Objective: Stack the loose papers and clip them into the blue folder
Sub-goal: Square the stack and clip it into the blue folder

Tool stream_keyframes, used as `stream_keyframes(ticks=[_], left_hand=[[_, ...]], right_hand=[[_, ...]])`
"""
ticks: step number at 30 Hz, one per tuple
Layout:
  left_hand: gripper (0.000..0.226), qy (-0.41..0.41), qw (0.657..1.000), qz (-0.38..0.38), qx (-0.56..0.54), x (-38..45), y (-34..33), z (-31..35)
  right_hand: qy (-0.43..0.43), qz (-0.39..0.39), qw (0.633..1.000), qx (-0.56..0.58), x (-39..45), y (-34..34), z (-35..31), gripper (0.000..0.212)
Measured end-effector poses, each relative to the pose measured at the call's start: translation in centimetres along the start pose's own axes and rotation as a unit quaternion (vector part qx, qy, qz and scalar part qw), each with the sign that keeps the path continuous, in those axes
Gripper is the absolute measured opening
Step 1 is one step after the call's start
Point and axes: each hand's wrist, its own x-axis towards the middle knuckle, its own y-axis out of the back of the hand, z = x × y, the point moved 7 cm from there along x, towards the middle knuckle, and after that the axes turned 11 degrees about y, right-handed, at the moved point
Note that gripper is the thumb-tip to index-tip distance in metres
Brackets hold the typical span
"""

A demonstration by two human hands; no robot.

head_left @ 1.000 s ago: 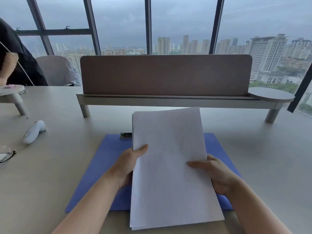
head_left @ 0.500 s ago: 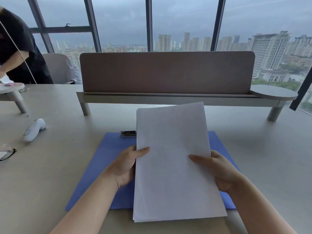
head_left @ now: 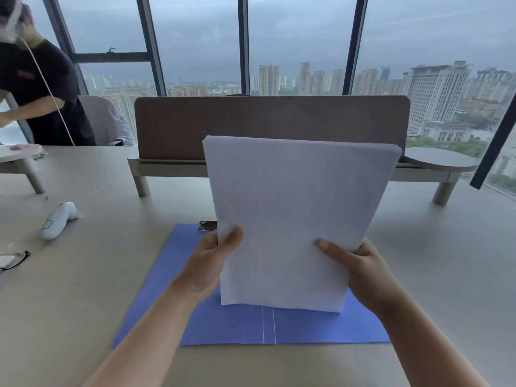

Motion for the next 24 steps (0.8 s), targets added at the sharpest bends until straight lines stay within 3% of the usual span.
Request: stream_keyframes(ticks=[1, 5, 9, 14, 17, 19, 22, 24], left_hand=[[0.023, 0.013, 1.0, 0.01, 0.0, -0.1, -0.1, -0.6], [0.03, 0.01, 0.999, 0.033, 0.012, 0.0, -0.3, -0.8], [0.029, -0.01, 0.999, 0.047, 0.012, 0.3, -0.6, -0.5], [0.032, 0.002, 0.999, 0.005, 0.033, 0.8, -1.7, 0.1], [0.049, 0.027, 0.999, -0.02, 0.042, 1.7, -2.4, -0.8], [0.052, 0.037, 0.998, 0.004, 0.044, 2.8, -2.0, -2.6], [0.024, 0.008, 0.972, 0.079, 0.221, 4.2, -0.8, -5.7], [0.054, -0.001, 0.93, 0.066, 0.361, 4.7, -0.9, -7.4]], right_hand=[[-0.007, 0.011, 1.0, -0.007, -0.3, 0.1, 0.4, 0.054], [-0.019, 0.039, 0.999, -0.01, -0.2, 0.5, 0.8, 0.031], [-0.029, 0.027, 0.999, -0.018, 0.0, 0.4, 0.7, 0.028], [-0.035, 0.037, 0.998, -0.044, 1.1, 2.5, -0.6, 0.021], [-0.078, 0.028, 0.996, -0.044, 1.3, 5.5, -1.0, 0.021], [-0.138, 0.044, 0.988, -0.054, 0.7, 7.9, 0.0, 0.026], [-0.225, 0.101, 0.967, -0.062, -0.9, 11.0, 2.3, 0.023], [-0.255, 0.132, 0.955, -0.075, -1.3, 12.4, 3.3, 0.021]])
